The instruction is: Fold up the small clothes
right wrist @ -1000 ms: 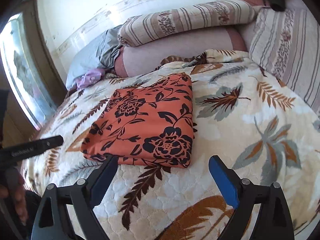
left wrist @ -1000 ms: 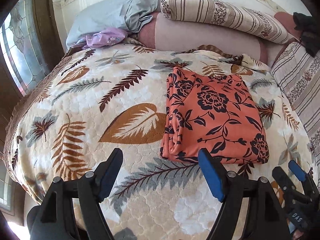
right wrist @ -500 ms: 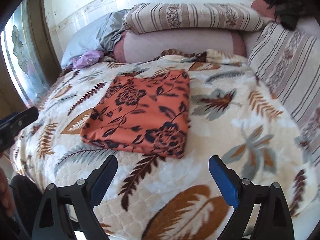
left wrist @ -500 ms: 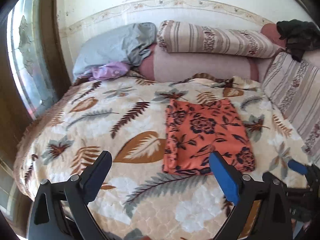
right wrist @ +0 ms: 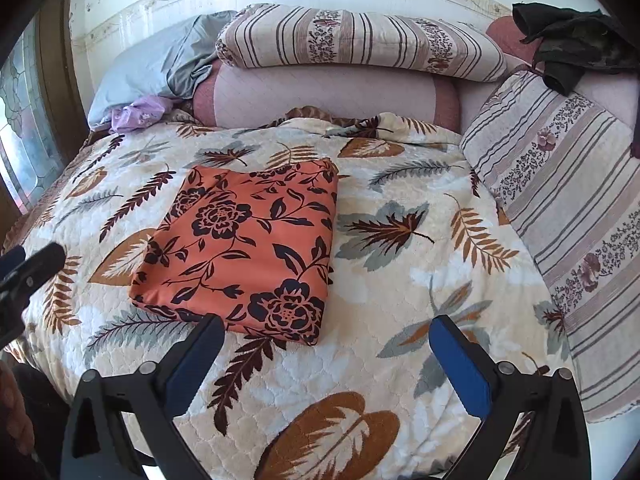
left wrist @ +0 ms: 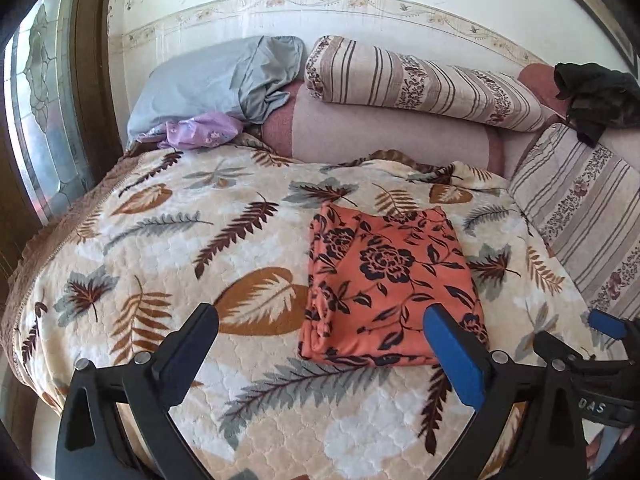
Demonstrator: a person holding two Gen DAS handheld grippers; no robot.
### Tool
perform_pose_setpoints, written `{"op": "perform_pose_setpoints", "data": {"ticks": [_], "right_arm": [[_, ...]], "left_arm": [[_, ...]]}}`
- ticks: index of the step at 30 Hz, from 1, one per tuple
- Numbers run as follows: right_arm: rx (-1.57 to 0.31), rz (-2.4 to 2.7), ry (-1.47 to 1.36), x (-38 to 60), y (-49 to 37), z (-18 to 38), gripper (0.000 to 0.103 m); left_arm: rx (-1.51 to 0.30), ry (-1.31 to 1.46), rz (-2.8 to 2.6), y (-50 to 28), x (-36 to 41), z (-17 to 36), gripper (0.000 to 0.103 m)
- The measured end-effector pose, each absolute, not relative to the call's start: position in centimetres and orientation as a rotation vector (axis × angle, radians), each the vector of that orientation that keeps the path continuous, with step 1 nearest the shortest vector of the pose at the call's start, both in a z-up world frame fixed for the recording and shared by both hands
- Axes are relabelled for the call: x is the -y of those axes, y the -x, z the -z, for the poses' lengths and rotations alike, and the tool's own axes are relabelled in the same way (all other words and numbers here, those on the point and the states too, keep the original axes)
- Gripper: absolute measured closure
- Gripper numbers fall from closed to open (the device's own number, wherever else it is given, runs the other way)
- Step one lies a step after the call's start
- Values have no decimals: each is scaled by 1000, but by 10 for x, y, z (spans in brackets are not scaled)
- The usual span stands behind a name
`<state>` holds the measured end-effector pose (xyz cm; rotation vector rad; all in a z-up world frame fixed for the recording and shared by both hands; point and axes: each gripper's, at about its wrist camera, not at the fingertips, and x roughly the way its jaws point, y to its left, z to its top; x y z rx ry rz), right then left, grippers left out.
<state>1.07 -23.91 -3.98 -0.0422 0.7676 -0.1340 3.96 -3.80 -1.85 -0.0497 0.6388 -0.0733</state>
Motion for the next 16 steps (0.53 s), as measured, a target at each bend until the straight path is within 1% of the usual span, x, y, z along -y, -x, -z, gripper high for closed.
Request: {"op": "perform_pose_setpoints", "data": {"ticks": [10,16], "right_arm": [[-754,134,90,228,-19,27,0],[-748,107,93,222,-32,26,0]], "left_arm": [[-667,39,95,-57,44,21,1],[-641,32,74,-63,45,17,1]]}}
